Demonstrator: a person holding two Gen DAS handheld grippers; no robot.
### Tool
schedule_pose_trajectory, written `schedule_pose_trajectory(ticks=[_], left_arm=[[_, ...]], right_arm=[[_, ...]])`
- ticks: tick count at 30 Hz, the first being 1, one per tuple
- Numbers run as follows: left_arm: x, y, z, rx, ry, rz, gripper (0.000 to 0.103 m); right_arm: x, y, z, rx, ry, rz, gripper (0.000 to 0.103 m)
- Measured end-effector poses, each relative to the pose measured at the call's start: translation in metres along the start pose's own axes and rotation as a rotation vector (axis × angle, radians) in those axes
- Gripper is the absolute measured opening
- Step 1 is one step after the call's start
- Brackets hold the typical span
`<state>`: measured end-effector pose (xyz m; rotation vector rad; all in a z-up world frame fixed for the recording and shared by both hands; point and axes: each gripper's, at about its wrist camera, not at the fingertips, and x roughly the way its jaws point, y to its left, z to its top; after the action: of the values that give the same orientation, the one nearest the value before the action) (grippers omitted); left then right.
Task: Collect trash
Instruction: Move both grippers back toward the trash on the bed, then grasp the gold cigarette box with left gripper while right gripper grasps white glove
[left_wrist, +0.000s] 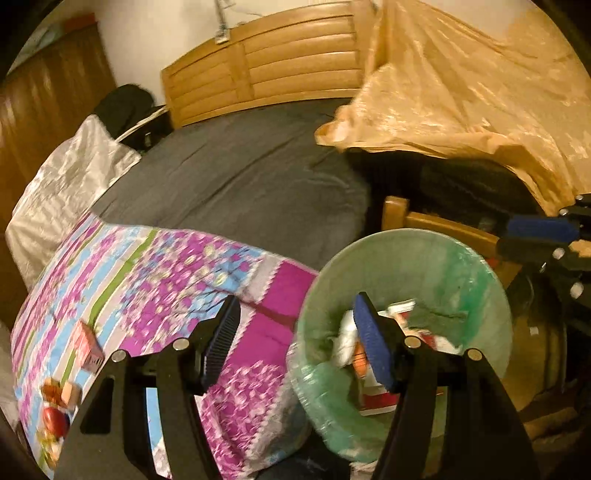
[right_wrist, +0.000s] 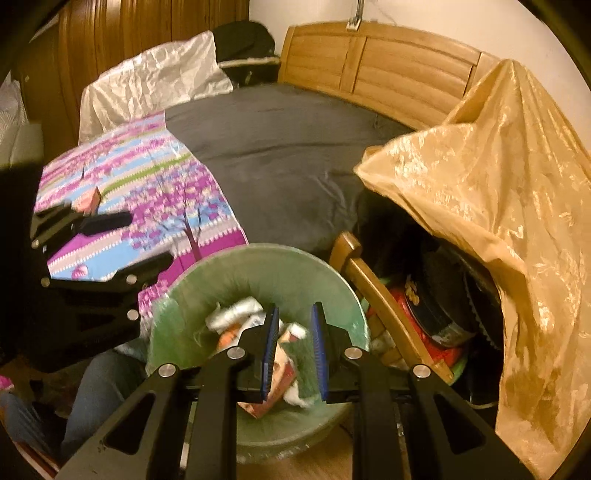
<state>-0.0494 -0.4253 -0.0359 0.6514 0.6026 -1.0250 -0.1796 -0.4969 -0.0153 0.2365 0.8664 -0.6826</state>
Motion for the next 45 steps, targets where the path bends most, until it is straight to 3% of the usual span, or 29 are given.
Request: schedule_pose_trajectory(ticks=[3,10,15,24,28,31,35,41,45], left_arm=[[-0.004,0.022,-0.016,-0.054,-0.007,0.053,0.061],[-0.028,0.112,-0.076,-0.315,0.001,0.202,0.064],[-0.057,0.183,-0.135,-0.500,0.031,0.336,0.064],[-0.128,0.317,-0.277,-0.921,0.115,0.565,0.064],[-0.149,0.361,-0.325,-1.091,0.131,0.596,0.064],[-0.159,0.397,-0.353,-1.229,0.108,0.572,0.064],[-0.159,0.439,-0.375,-1.382,0.054,0.536,0.064],[-0.135,0.491,-0.389,-1.511,0.022,0.513,0.064],[-0.110,0.517,-0.398,-1.580,0.068,0.523,0.064]], right_arm=[[-0.007,0.017,0.004,0.008,-0.081,-0.009,0.019],[-0.014,0.090,0.015,-0.025,-0.234,0.066,0.030],[0.007,0.173,0.023,-0.112,-0.182,0.216,0.031],[0.034,0.319,0.022,-0.301,-0.089,0.402,0.032],[0.046,0.370,0.020,-0.356,-0.041,0.463,0.032],[0.055,0.406,0.021,-0.383,-0.011,0.518,0.035],[0.068,0.456,0.036,-0.408,-0.022,0.591,0.050],[0.101,0.546,0.082,-0.423,-0.022,0.714,0.062],[0.129,0.604,0.107,-0.476,-0.012,0.753,0.063]])
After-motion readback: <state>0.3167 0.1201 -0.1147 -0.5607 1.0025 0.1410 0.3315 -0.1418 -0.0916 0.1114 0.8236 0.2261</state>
